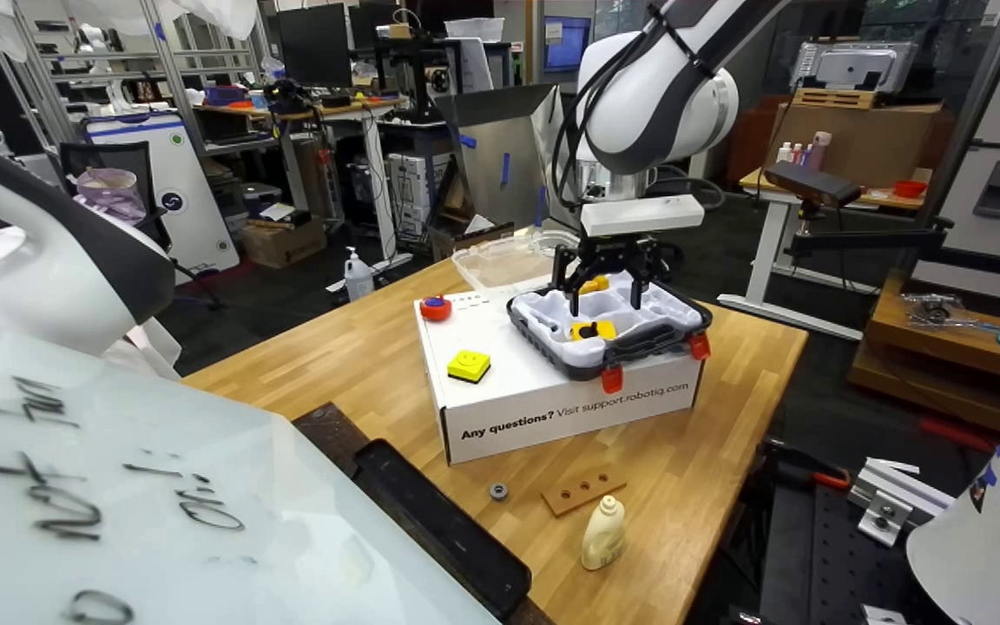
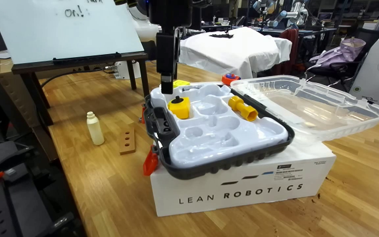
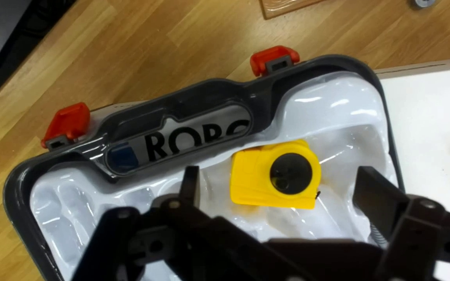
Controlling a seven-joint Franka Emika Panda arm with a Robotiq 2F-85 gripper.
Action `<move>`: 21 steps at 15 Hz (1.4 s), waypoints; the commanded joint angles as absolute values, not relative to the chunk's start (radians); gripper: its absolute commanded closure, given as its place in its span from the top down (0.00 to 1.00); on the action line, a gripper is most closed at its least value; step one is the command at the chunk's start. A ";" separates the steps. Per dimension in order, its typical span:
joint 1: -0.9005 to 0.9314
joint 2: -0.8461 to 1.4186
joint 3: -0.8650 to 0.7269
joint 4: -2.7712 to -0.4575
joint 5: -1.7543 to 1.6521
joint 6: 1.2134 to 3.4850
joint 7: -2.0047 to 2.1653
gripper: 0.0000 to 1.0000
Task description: Remove the yellow object from the white box
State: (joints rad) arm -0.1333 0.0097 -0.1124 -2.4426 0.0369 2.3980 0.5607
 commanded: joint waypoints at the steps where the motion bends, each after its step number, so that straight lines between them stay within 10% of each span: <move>1: -0.127 0.013 -0.118 -2.441 0.037 2.397 0.562 1.00; 21: -0.121 0.109 -0.128 -2.402 0.017 2.449 0.568 1.00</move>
State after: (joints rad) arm -0.1292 0.0729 -0.1128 -2.4298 0.0277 2.4229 0.5637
